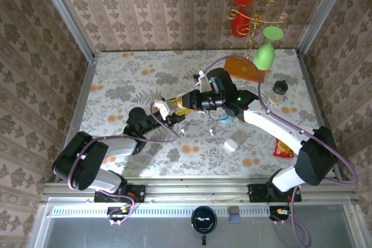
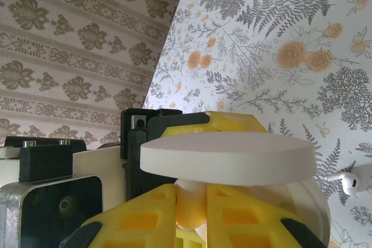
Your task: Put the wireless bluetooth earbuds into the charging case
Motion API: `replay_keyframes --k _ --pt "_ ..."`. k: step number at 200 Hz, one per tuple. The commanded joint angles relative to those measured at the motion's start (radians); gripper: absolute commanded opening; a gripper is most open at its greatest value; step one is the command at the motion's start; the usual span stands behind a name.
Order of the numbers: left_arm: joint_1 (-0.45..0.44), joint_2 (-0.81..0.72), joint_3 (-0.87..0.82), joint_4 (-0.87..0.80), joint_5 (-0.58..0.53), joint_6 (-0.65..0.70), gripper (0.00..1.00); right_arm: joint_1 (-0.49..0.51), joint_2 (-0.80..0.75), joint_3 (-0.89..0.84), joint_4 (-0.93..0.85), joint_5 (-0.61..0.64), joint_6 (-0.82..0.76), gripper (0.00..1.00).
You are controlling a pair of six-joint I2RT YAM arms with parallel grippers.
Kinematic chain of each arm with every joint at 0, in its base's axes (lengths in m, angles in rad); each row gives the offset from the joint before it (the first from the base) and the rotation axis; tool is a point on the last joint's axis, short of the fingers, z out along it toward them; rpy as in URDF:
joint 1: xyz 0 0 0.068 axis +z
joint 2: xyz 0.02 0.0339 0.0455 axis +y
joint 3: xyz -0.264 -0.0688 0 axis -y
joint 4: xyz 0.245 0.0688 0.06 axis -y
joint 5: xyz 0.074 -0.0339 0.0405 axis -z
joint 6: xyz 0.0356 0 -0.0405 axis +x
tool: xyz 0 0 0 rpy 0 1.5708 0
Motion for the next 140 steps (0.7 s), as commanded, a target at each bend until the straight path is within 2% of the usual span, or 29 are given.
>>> replay_keyframes --k 1,15,81,119,140 --pt "-0.003 -0.007 0.019 0.058 -0.009 0.015 0.32 0.013 0.018 0.026 -0.009 0.012 -0.002 0.18" --pt "-0.001 -0.012 0.019 0.059 -0.02 0.01 0.32 0.013 0.017 0.028 -0.029 0.032 -0.006 0.25" --pt "0.017 -0.029 0.009 0.059 -0.023 -0.002 0.32 0.012 -0.016 0.033 -0.063 0.075 -0.025 0.33" --pt "0.047 -0.041 -0.011 0.058 -0.029 -0.014 0.32 0.012 -0.074 0.018 -0.043 0.081 -0.063 0.44" --pt "0.075 -0.06 -0.027 0.057 -0.032 -0.022 0.32 0.005 -0.134 -0.016 -0.025 0.149 -0.077 0.47"
